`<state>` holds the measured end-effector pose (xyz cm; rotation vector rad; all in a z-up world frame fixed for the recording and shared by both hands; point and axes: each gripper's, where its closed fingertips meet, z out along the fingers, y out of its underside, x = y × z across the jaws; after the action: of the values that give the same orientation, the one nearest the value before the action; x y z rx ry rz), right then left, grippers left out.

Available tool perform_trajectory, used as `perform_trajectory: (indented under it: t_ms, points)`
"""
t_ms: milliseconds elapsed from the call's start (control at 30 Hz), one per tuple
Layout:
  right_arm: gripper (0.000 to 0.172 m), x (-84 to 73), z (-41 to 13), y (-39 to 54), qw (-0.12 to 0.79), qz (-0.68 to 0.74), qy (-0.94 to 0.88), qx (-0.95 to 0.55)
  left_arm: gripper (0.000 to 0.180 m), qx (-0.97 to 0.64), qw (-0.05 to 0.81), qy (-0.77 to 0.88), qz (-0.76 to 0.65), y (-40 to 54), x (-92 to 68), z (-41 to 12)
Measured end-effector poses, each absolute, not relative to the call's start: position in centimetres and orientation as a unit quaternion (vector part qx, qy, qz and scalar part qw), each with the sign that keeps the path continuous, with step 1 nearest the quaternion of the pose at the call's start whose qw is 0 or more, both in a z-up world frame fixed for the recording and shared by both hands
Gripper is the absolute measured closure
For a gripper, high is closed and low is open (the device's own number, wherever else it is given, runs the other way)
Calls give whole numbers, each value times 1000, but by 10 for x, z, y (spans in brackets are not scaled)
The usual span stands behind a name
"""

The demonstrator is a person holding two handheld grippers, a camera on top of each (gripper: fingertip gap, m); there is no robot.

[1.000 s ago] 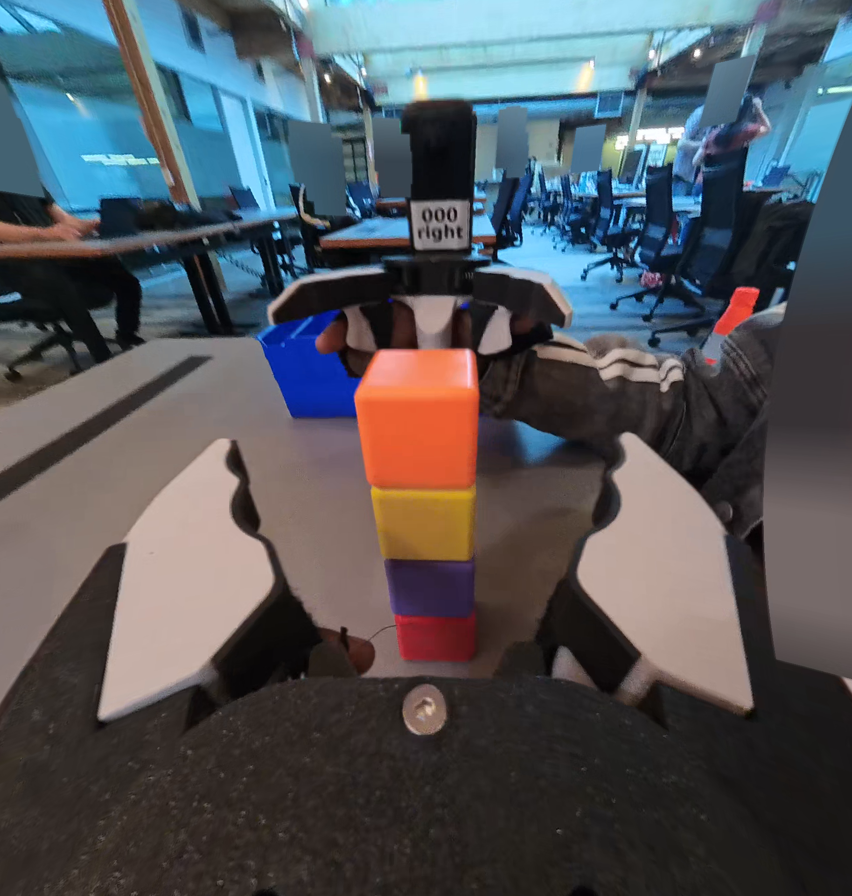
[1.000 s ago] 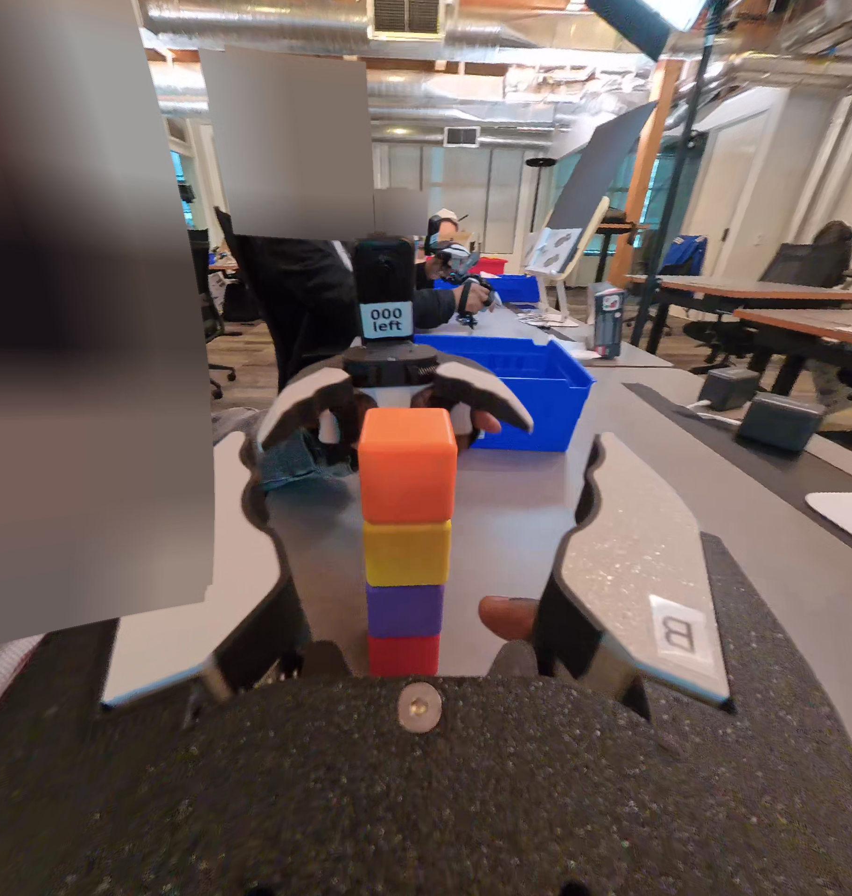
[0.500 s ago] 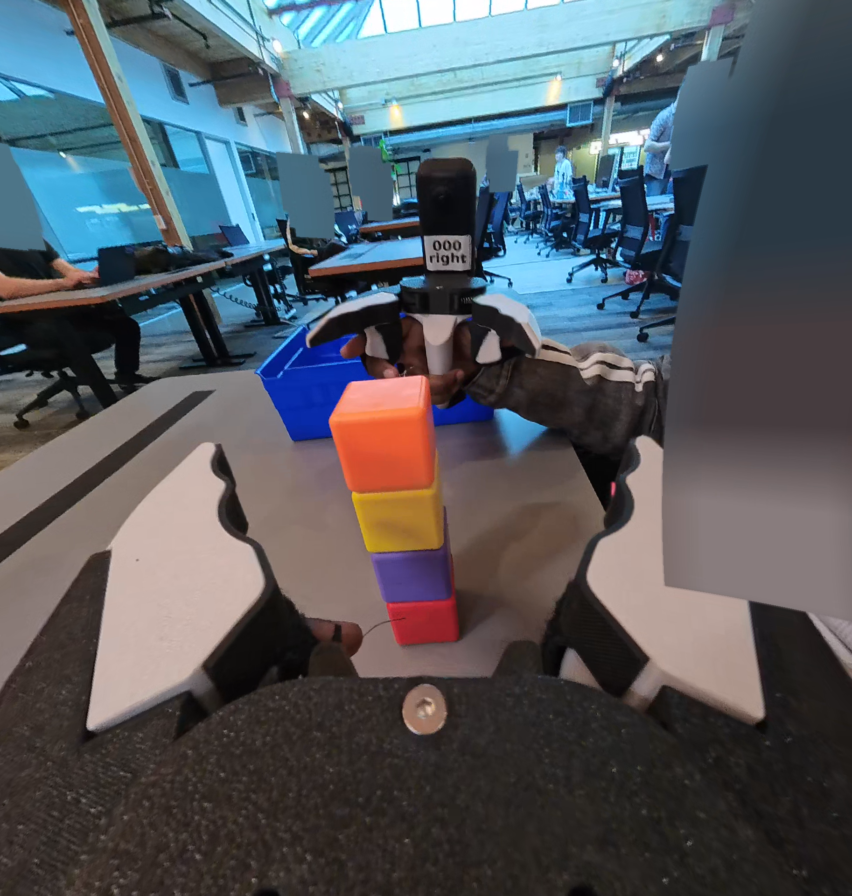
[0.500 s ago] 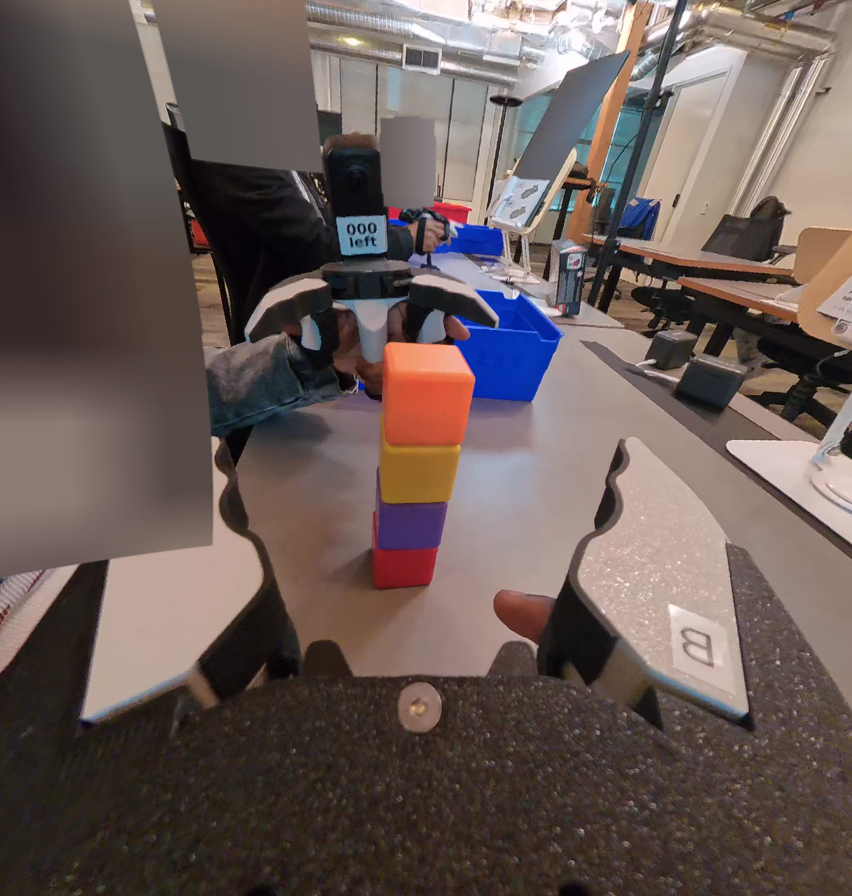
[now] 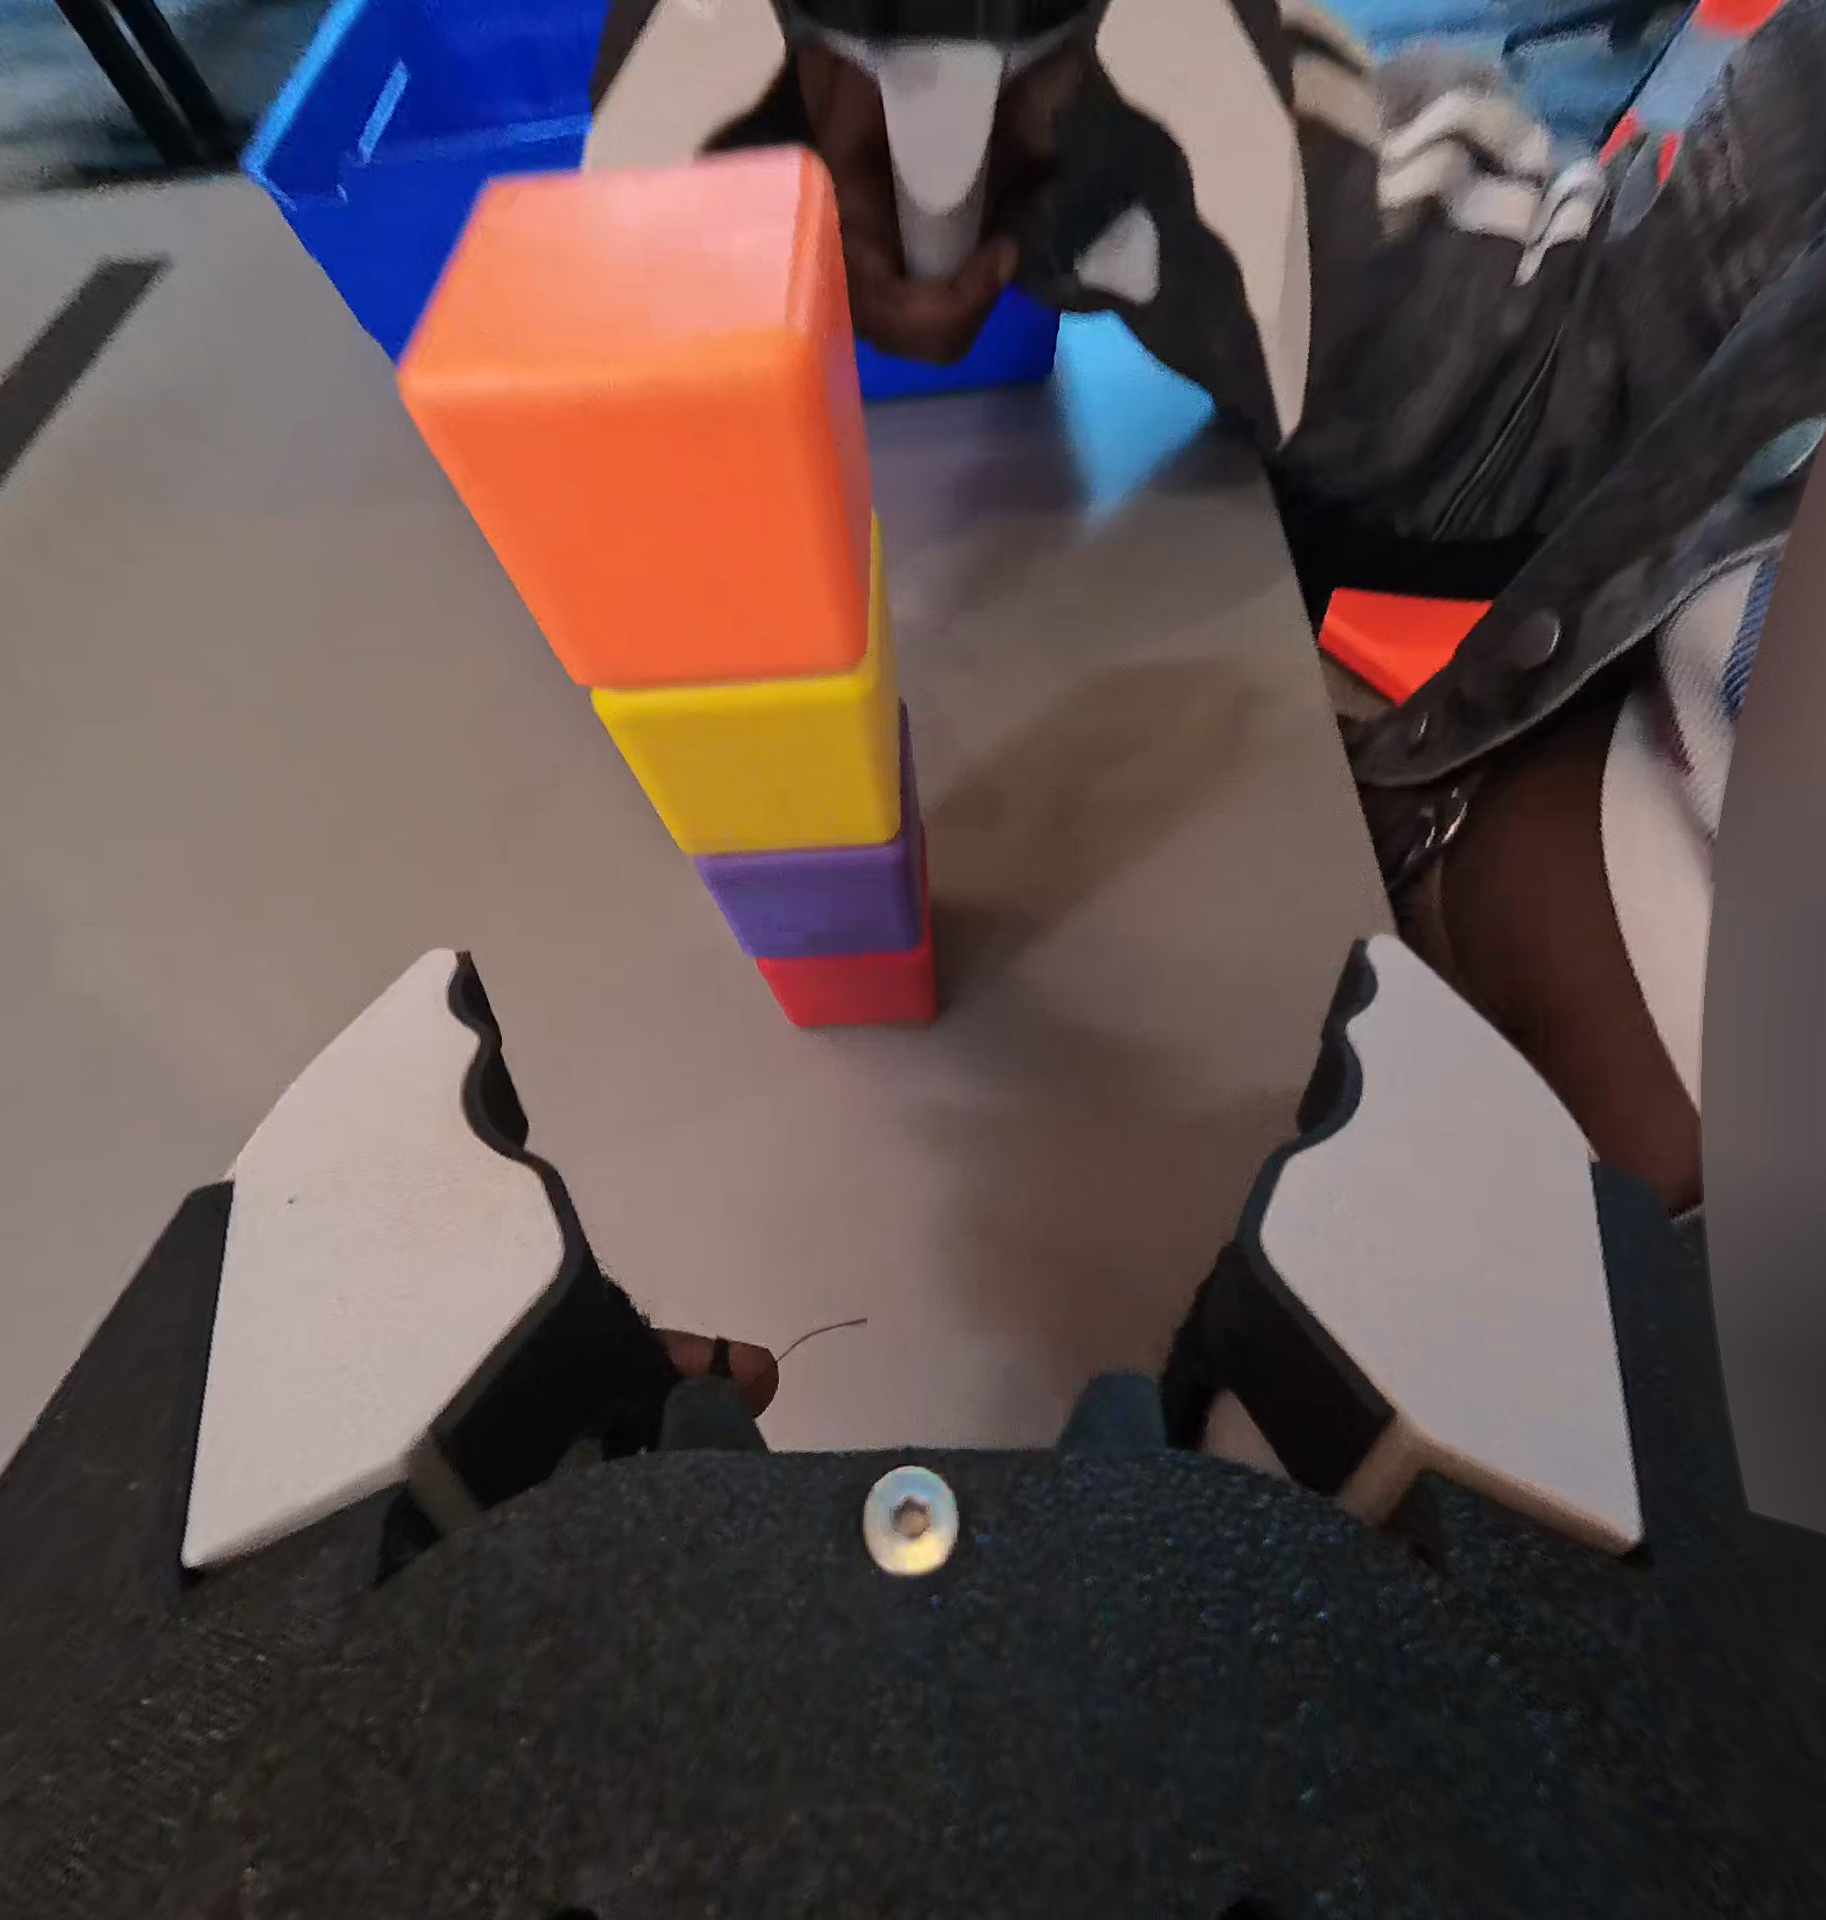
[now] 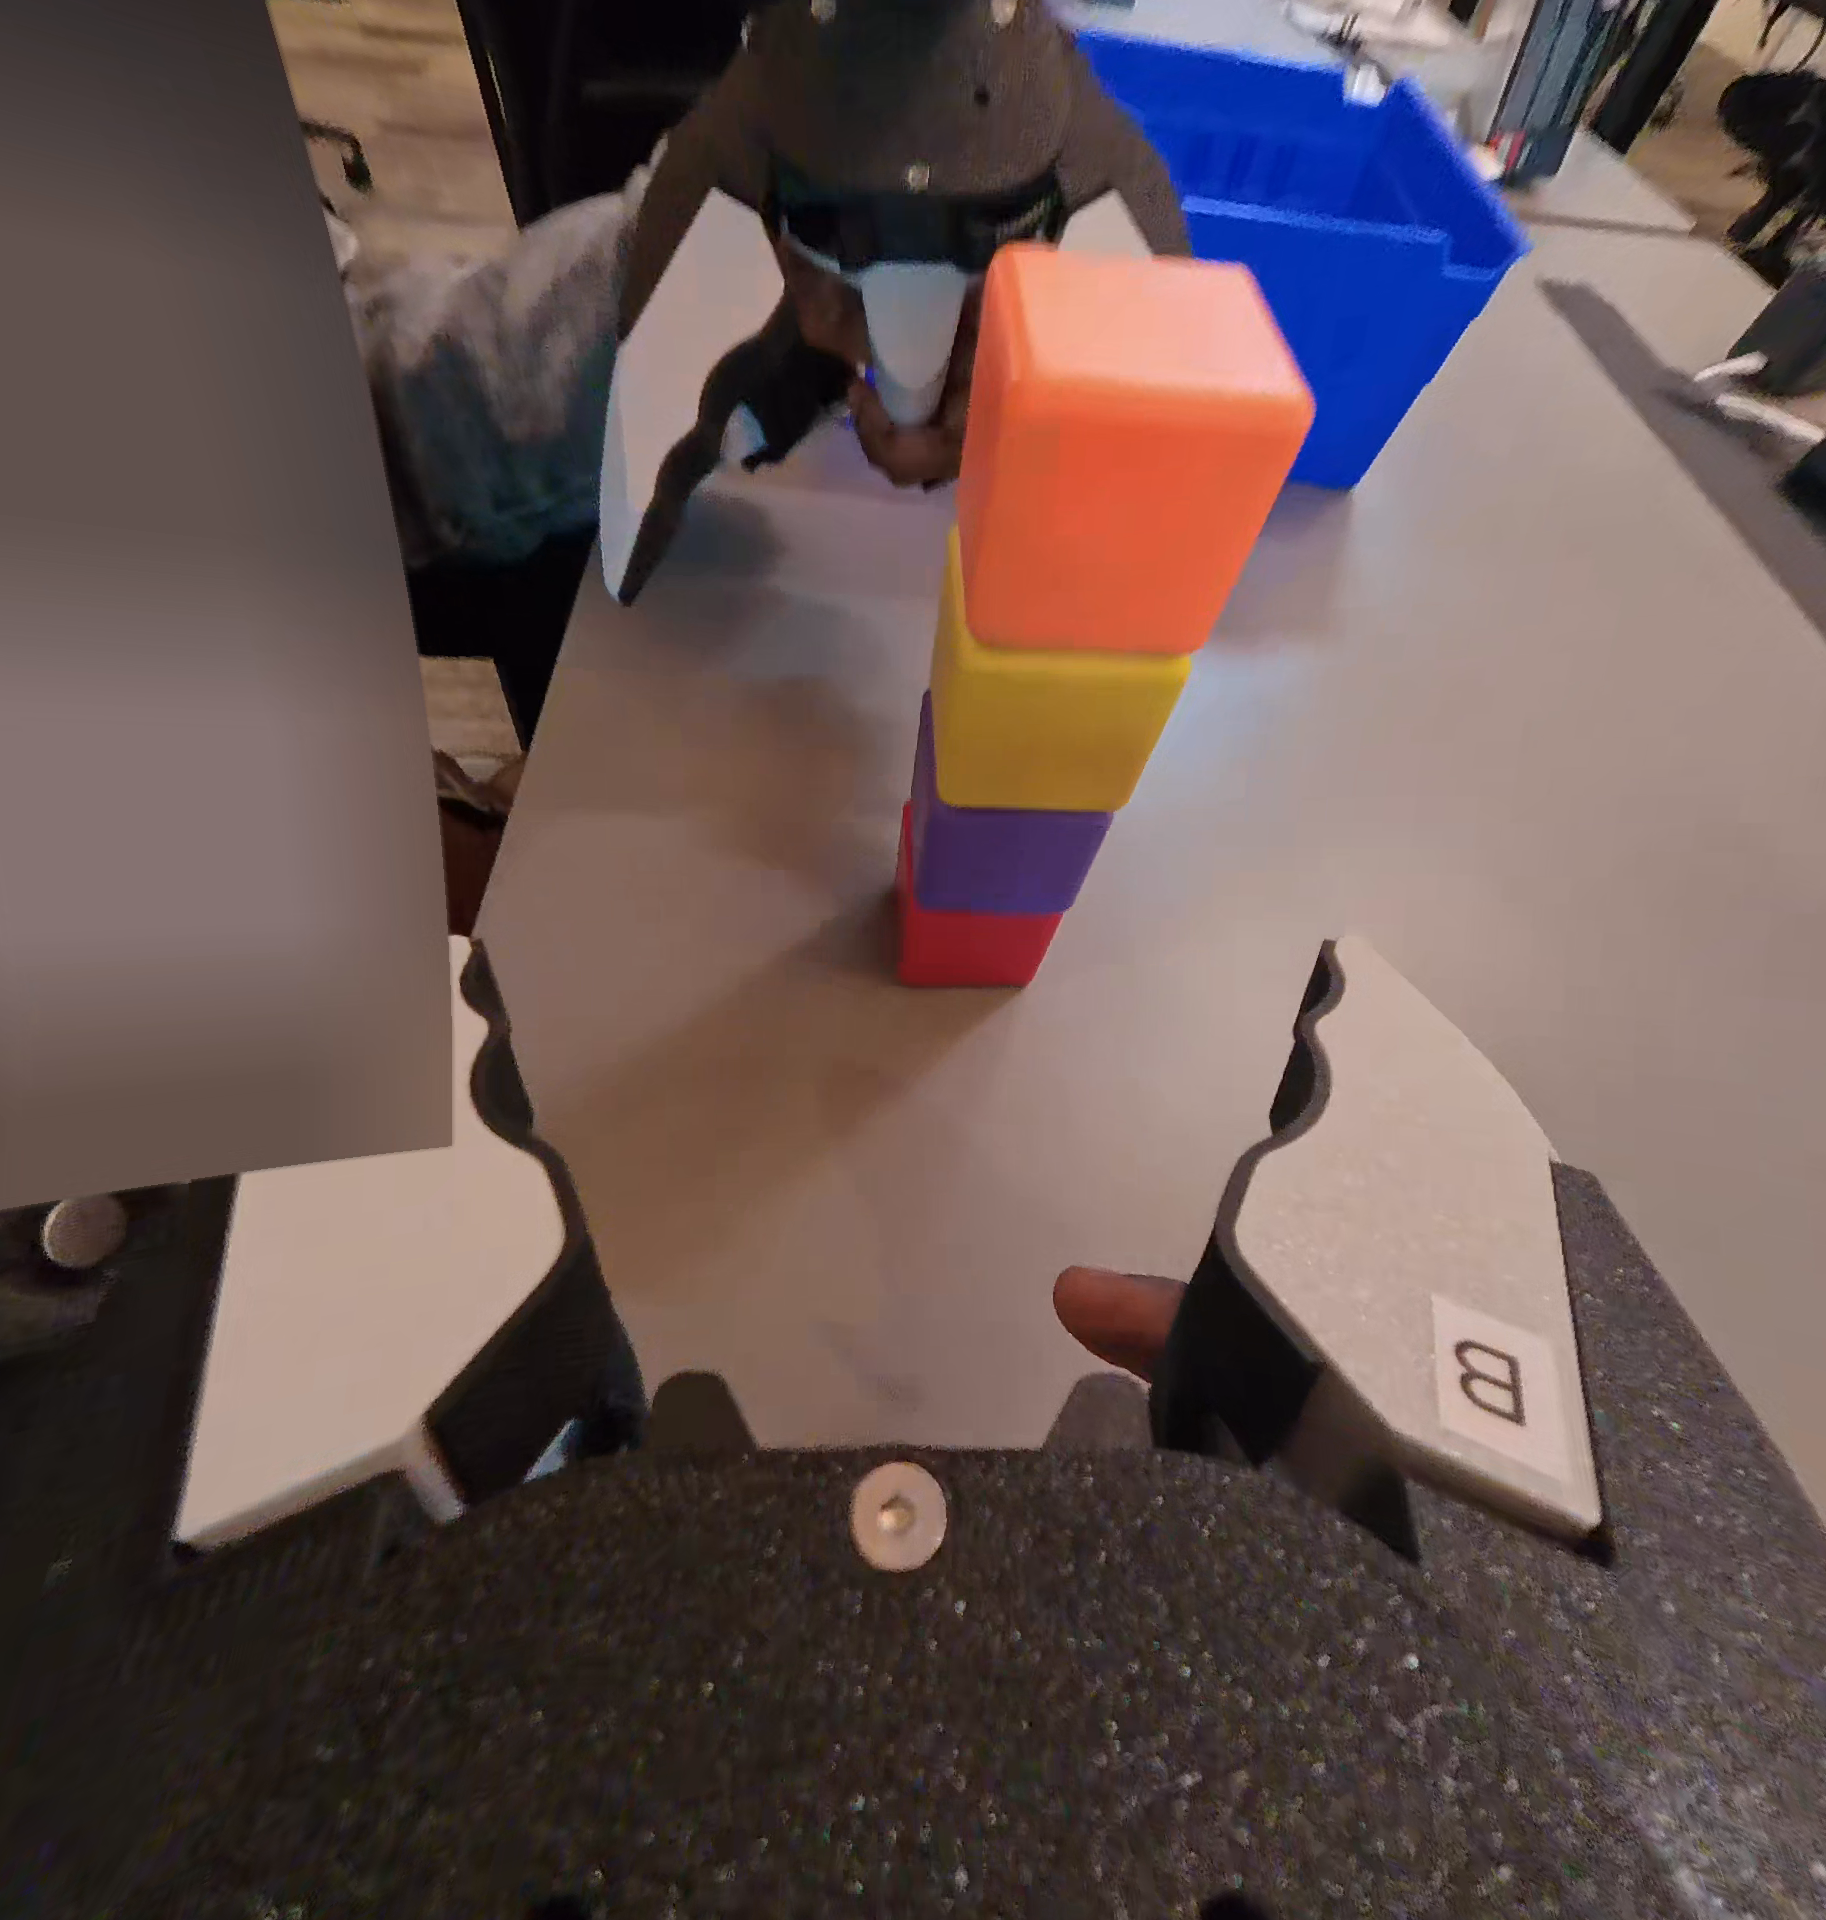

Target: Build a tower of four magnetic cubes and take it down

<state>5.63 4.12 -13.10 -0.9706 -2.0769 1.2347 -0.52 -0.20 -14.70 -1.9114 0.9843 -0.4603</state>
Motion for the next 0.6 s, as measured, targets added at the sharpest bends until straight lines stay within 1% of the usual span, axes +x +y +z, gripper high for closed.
perform_trajectory:
  t_ms: [133,267,400,600]
  points:
    - [31,58,-149,44,253,409,-795,-369,34,-789,424,412,-165,-4,-8,-161]
    - [30,58,-151,44,252,402,-799,-369,34,-785,429,414,-169,-4,-8,-160]
    - [31,53,-133,43,279,443,-773,-359,35,-757,478,403,-193,-1,-3,-140]
    - [32,47,-93,48,345,515,-707,-340,35,-702,566,361,-238,1,-3,-100]
